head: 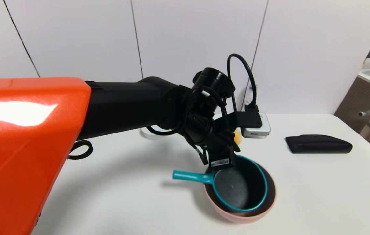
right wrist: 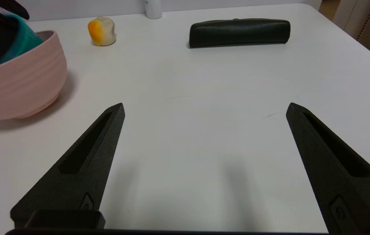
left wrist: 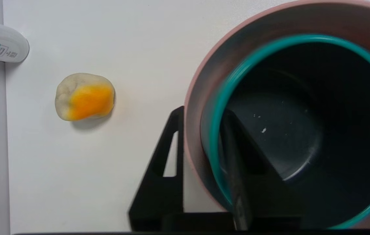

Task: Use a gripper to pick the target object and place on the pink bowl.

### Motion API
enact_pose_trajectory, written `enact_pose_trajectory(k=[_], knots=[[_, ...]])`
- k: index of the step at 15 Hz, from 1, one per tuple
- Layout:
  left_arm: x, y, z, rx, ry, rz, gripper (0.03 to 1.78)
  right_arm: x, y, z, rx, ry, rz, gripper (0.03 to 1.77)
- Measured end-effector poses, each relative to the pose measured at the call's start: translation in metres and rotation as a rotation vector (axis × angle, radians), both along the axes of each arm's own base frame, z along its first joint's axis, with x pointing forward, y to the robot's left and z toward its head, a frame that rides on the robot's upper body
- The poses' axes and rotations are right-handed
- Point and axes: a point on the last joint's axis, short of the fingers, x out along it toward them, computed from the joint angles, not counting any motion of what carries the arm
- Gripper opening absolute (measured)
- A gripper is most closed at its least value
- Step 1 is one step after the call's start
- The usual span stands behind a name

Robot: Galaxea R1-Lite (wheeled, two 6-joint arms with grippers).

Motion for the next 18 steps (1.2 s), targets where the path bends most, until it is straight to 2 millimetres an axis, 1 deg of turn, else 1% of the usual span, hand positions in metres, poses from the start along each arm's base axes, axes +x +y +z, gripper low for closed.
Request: enact_pose_trajectory(k=[3,5,8,11,13,14,16,18], knots=[[-0.001,-0.001,-0.001,0.003,0.002,-0.004,0.88,0.000,0.000,0.000,0.000,0.000,0.000,1.71],[-0.002,-0.001,-0.001,0.007,0.000,-0.001,1.06,0.000,0.000,0.000,0.000,0.000,0.000,1.71],[-0.003,0.001,0.004,0.008,-0.014,0.011,1.27,0.000,0.000,0.000,0.000,0.000,0.000,1.71],[-0.010,0.010,0.025,-0.020,-0.048,0.034,1.41,0.000,0.000,0.000,0.000,0.000,0.000,1.71],[-0.017,0.024,0.048,-0.060,-0.064,0.072,1.48,0.000,0.000,0.000,0.000,0.000,0.000,1.71],[-0.019,0.036,0.059,-0.074,-0.062,0.107,1.50,0.000,0.000,0.000,0.000,0.001,0.000,1.71],[-0.017,0.067,0.076,-0.070,-0.056,0.210,1.55,0.000,0.000,0.000,0.000,0.000,0.000,1.71],[-0.011,0.101,0.079,-0.048,-0.050,0.320,1.58,0.000,0.000,0.000,0.000,0.000,0.000,1.71]])
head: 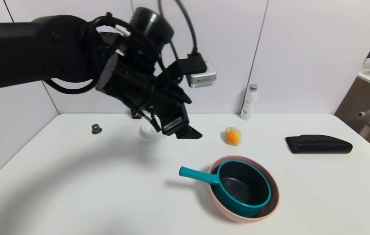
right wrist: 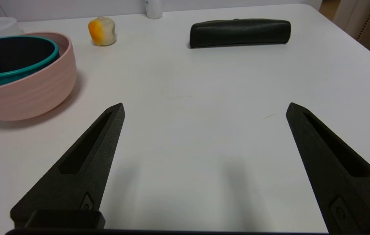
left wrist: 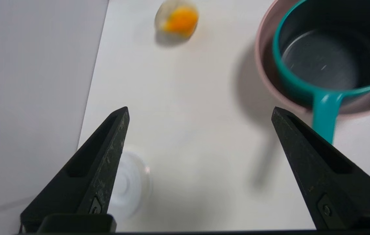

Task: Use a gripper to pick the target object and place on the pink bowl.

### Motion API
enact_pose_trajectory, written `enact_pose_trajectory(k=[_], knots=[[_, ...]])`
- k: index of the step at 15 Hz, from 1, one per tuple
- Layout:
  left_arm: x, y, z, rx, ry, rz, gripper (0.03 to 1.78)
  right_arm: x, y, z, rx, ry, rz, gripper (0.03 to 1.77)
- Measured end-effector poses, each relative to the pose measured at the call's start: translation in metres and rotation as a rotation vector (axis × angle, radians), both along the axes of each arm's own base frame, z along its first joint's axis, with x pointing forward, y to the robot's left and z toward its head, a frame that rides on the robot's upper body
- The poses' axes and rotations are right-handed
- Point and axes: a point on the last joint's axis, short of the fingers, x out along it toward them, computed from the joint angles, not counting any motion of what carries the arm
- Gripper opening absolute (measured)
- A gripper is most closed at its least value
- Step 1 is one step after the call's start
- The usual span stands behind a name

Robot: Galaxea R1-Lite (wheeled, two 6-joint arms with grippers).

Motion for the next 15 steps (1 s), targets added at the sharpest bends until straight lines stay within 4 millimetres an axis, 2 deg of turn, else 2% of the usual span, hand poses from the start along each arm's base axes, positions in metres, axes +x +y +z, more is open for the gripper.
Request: enact_pose_trajectory(k=[3,5,7,10,12,15], knots=[[0.000,0.050,-0.008,-0.012,0.062,0.169,1.62,0.000,0.000,0.000,0.000,0.000,0.000,1.71],[-0.010,0.078,-0.023,-0.055,0.106,0.276,1.64,0.000,0.000,0.000,0.000,0.000,0.000,1.71],[-0.030,0.110,-0.041,-0.119,0.119,0.386,1.66,0.000,0.000,0.000,0.000,0.000,0.000,1.71],[-0.079,0.160,-0.059,-0.234,0.044,0.533,1.67,0.000,0.000,0.000,0.000,0.000,0.000,1.71],[-0.125,0.190,-0.073,-0.320,-0.033,0.632,1.67,0.000,0.000,0.000,0.000,0.000,0.000,1.71],[-0.190,0.212,-0.102,-0.437,-0.136,0.726,1.68,0.000,0.000,0.000,0.000,0.000,0.000,1.71]])
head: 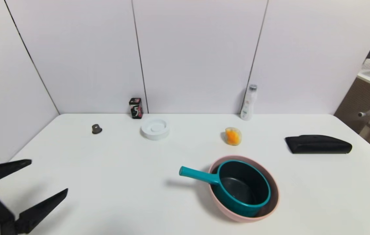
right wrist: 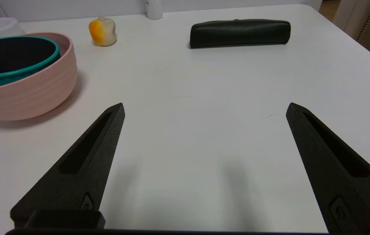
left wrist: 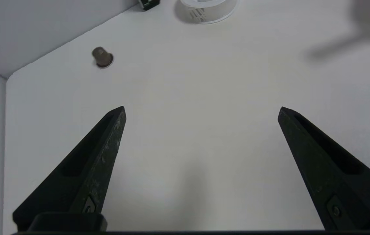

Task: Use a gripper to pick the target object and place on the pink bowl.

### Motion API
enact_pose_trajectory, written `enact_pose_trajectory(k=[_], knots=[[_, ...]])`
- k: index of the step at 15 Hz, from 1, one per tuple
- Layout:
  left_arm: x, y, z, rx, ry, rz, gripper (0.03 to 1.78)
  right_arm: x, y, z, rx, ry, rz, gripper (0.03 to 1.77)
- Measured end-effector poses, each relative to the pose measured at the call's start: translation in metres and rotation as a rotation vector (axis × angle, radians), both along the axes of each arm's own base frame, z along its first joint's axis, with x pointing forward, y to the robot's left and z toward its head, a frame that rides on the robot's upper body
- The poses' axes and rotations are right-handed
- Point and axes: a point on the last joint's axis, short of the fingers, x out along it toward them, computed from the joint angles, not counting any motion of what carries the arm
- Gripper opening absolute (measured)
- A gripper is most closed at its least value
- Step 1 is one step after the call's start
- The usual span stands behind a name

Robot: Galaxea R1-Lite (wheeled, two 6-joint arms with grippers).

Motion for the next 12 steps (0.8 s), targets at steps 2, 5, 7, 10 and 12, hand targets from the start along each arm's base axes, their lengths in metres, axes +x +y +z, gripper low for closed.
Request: enact_pose_trajectory(k=[2,5,7,10,12], knots=[[-0.036,0.007,-0.025,-0.040,-0.068,0.062,1.69,0.000,0.000,0.000,0.000,0.000,0.000,1.71],[-0.075,0.012,-0.067,-0.075,-0.167,0.181,1.69,0.000,0.000,0.000,0.000,0.000,0.000,1.71],[-0.091,0.013,-0.088,-0.090,-0.198,0.234,1.69,0.000,0.000,0.000,0.000,0.000,0.000,1.71],[-0.103,0.014,-0.110,-0.121,-0.203,0.278,1.69,0.000,0.000,0.000,0.000,0.000,0.000,1.71],[-0.106,0.014,-0.112,-0.147,-0.222,0.284,1.69,0.000,0.000,0.000,0.000,0.000,0.000,1.71]])
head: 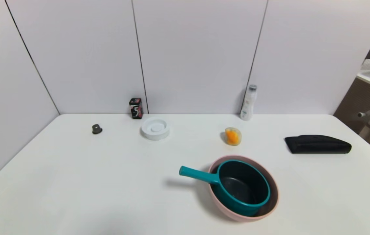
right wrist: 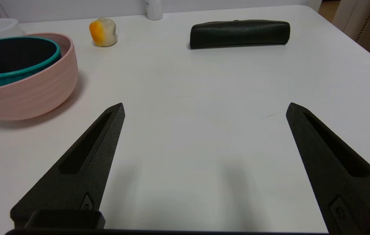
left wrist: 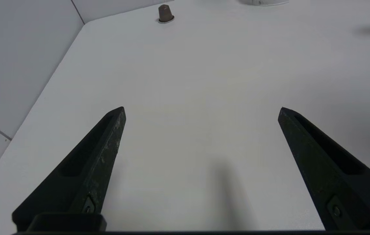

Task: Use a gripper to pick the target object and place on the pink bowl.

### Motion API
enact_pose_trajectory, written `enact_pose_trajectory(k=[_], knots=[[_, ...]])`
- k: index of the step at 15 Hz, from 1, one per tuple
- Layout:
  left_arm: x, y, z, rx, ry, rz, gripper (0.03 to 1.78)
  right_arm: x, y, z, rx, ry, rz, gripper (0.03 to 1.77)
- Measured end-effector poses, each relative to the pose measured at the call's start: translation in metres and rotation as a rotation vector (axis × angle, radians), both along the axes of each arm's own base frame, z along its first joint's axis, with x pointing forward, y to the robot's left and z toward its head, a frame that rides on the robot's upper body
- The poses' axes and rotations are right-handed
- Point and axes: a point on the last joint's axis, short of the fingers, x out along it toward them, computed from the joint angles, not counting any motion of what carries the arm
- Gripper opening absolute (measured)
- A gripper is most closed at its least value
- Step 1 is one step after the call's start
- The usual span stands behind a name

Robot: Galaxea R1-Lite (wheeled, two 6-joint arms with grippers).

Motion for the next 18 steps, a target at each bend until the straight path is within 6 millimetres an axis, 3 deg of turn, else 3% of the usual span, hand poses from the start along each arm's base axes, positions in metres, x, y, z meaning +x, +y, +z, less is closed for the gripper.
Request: enact_pose_trajectory(k=[5,18], knots=[[-0.0016,0.0015,-0.0012,-0.169,-0.014,0.068,1.69,0.0000,0.0000,0.0000,0.000,0.000,0.000,1.71],[-0.0017,0.0015,-0.0012,-0.174,-0.016,0.069,1.69,0.0000,-0.0008,0.0010,0.068,-0.012,-0.035,1.71]])
